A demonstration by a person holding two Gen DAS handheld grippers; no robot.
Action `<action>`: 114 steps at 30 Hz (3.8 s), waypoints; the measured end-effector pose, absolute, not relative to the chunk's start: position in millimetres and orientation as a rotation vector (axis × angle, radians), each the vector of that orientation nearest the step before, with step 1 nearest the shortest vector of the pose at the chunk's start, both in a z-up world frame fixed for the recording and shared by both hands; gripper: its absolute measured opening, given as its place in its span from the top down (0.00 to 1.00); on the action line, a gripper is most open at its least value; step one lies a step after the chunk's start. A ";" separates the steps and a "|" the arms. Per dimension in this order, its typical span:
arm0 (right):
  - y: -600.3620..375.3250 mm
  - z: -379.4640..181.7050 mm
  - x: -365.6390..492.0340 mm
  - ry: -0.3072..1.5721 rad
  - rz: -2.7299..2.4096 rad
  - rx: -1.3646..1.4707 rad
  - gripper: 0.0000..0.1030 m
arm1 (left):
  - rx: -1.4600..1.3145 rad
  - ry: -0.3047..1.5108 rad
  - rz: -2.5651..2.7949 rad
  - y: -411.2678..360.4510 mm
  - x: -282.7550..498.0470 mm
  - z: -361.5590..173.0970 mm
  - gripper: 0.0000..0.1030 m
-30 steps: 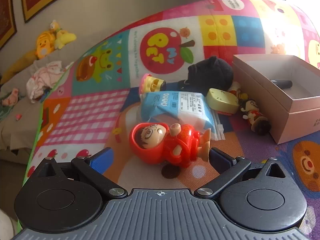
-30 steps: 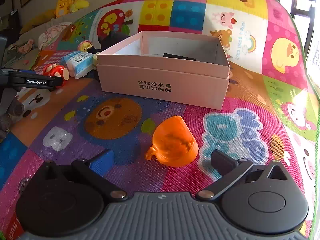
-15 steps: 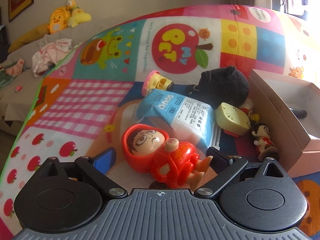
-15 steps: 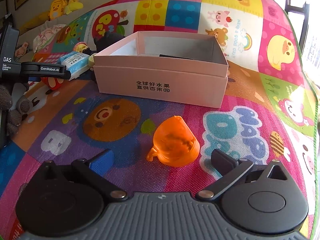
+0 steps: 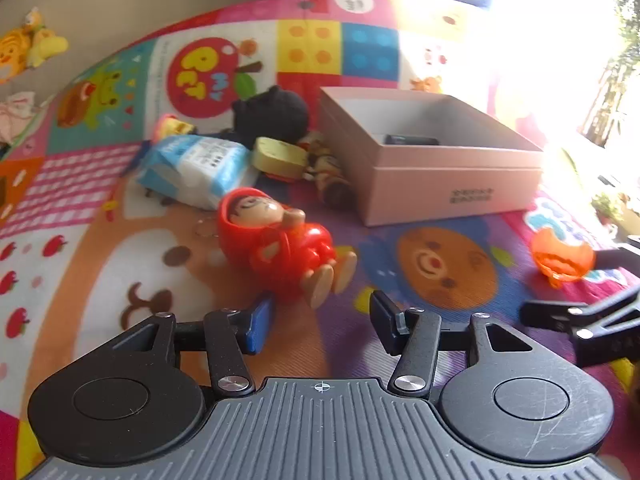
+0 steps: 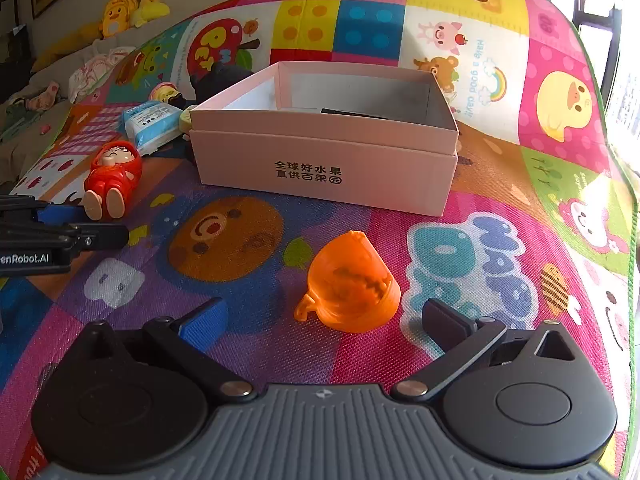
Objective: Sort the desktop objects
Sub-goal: 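Lower the left tool over the red hooded doll, then grasp the red doll with the left tool while the right tool grasps the orange toy, then place the red doll and orange toy into the pink box, opening both tools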
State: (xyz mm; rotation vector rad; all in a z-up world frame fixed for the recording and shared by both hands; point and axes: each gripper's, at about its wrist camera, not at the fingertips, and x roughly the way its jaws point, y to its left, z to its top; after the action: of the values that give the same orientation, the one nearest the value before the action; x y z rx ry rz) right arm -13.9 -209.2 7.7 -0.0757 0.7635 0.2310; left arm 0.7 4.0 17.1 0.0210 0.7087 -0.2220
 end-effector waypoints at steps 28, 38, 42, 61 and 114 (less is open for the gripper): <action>-209.7 8.0 -14.3 0.768 0.235 -0.078 0.00 | 0.058 0.697 -0.136 -10.8 13.6 18.3 0.46; -221.1 8.8 -38.2 0.775 0.294 -0.090 0.00 | 0.058 0.722 -0.417 -37.6 -17.6 10.7 0.31; -220.5 8.9 -41.8 0.780 0.299 -0.098 0.00 | 0.034 0.723 -0.328 -28.3 -13.6 8.3 0.04; -232.6 15.1 -19.9 0.721 0.199 -0.132 0.11 | 0.104 0.748 -0.294 -32.2 -17.9 2.9 0.00; -251.8 141.3 -60.9 0.514 0.280 -0.018 0.55 | 0.189 0.469 -0.318 -62.9 -10.9 102.4 0.44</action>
State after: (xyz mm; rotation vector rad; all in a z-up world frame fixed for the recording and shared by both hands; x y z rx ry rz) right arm -60.9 -251.8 141.3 -0.0183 0.5143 0.2800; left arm -10.9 -62.9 102.4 0.1888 0.4690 -0.3178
